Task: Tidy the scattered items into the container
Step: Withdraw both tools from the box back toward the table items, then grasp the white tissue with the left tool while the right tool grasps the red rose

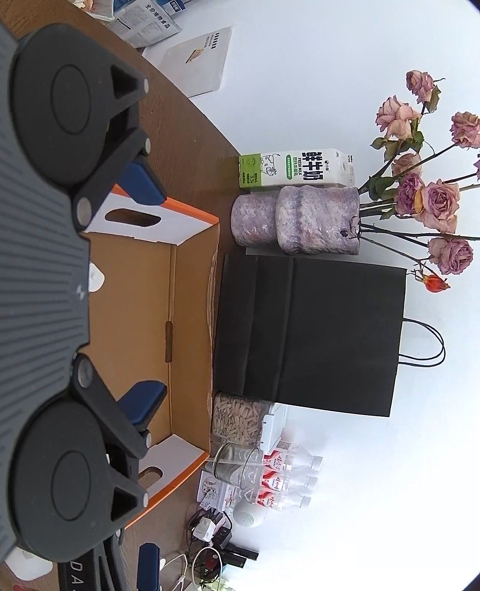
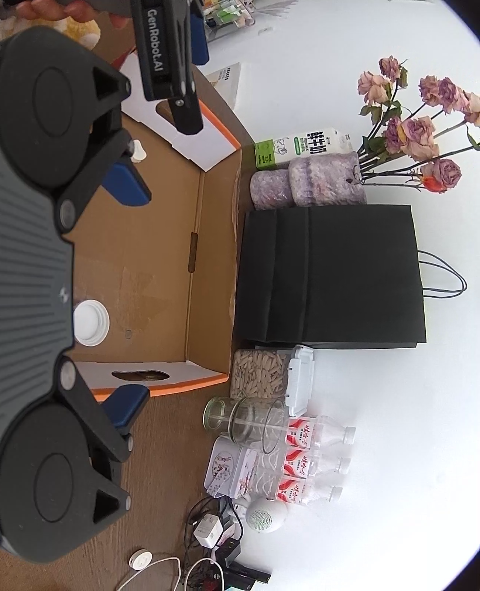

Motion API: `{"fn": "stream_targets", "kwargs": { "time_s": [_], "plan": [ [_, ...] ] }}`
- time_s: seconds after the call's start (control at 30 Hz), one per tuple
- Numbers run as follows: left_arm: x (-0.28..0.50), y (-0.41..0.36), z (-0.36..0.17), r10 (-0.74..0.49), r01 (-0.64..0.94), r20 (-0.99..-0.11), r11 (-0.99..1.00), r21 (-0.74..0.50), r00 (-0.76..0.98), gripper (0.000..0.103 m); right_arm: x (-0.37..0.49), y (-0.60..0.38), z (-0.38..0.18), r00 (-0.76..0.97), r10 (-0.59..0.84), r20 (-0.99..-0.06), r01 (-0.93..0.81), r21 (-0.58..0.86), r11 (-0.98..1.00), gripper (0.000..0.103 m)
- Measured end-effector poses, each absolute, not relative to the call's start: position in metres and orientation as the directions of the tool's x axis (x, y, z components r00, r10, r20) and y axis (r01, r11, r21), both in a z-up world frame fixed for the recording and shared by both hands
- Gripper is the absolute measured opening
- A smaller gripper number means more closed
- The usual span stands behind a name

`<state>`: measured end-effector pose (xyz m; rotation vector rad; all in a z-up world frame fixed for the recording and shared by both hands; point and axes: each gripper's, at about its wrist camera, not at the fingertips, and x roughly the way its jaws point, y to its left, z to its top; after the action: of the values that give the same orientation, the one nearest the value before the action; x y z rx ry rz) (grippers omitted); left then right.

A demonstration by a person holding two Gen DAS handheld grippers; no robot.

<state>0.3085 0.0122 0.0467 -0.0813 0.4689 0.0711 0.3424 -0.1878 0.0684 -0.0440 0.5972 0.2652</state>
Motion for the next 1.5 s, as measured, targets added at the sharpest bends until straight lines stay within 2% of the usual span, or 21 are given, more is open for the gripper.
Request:
{"fn": "stream_targets", "kwargs": {
  "time_s": [0.77, 0.93, 1.3, 1.5],
  "plan": [
    [0.192, 0.049, 0.07, 0.119, -0.146, -0.375, 0.988, -0.045, 0.919, 0.103, 0.219, -0.211, 0.085, 0.842, 0.254, -0.475, -0.279, 0.019, 0.96, 0.103],
    [0.168, 0.062, 0.057, 0.149, -0.169, -0.388, 0.985, -0.019, 0.91, 0.103, 0.188, -0.216, 0.076, 0.845, 0.251, -0.472, -0.287, -0.005, 0.958, 0.103],
    [0.12, 0.061, 0.02, 0.142, -0.143, -0.45, 0.989, 0.034, 0.882, 0.103, 0.145, -0.225, 0.039, 0.813, 0.228, -0.536, -0.273, -0.004, 0.962, 0.103],
    [0.104, 0.058, -0.003, 0.104, -0.13, -0.505, 0.991, -0.016, 0.857, 0.103, 0.124, -0.226, 0.022, 0.794, 0.237, -0.56, -0.28, 0.01, 0.96, 0.103]
  ]
}}
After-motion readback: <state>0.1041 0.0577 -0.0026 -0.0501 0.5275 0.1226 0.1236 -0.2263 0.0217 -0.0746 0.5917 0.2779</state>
